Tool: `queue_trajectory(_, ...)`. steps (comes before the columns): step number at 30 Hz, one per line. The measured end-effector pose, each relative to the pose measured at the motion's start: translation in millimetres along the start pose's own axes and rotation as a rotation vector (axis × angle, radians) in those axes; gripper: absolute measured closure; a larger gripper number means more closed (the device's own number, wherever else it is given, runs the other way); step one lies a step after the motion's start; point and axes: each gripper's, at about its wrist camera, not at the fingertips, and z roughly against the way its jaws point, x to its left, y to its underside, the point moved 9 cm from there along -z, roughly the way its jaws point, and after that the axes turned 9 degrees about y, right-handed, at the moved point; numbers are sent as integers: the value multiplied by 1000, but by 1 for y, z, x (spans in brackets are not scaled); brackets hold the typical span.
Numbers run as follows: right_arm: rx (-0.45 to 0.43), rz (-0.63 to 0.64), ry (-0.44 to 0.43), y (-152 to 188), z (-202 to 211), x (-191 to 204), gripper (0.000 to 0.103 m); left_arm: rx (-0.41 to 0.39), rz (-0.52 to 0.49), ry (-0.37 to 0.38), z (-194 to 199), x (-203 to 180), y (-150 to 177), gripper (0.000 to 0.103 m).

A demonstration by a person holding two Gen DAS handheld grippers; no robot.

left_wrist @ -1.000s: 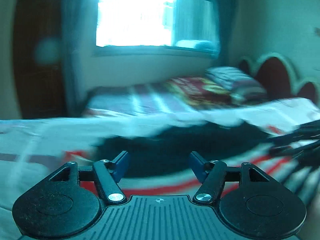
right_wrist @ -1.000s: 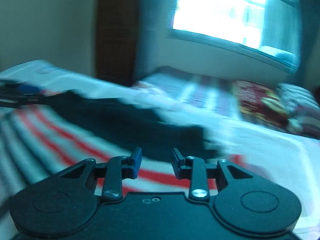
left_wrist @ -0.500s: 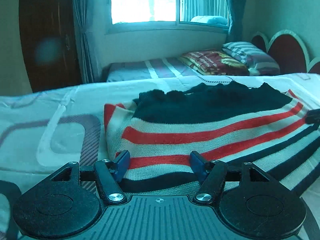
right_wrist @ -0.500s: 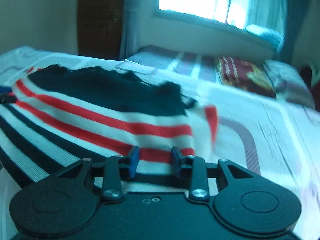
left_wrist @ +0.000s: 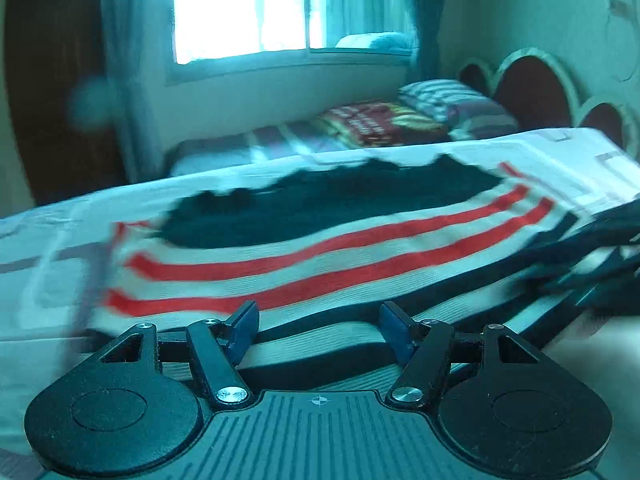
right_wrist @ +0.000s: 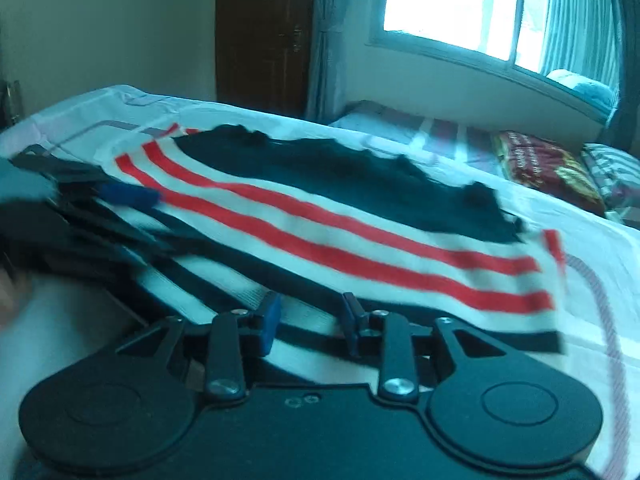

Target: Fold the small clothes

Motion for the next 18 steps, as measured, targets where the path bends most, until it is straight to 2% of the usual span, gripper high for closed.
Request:
queue_trajectory(2,30,-36,59,11,6,-24,68,6,28,-9,7,26,7,27)
queue_trajectory(4,60,-105,40,16,9,-39,67,11,47,-15,12,33,8,26)
queue_trajectory(5,51,-113,44,13,16,-37,68,0,41,-28,16,30,4,26)
queue_trajectory(8,-23,-137,-10,-1,34,-6,69,-57,45,16,18,3,-10,26)
queue_trajectory(12,-10,-152,-44,1,35,37,72,-62,53,68,9,-36,-9,26)
queue_trajectory(14,12,-137,-5,8,31,46,71,-45,63,74,6,-43,-2,26)
queue_trajectory(16,47,-109,64,17,28,43,72,-11,69,42,3,-37,12,26)
queue_trajectory(18,42,-135,88,26,31,36,72,13,65,9,7,-26,25,26)
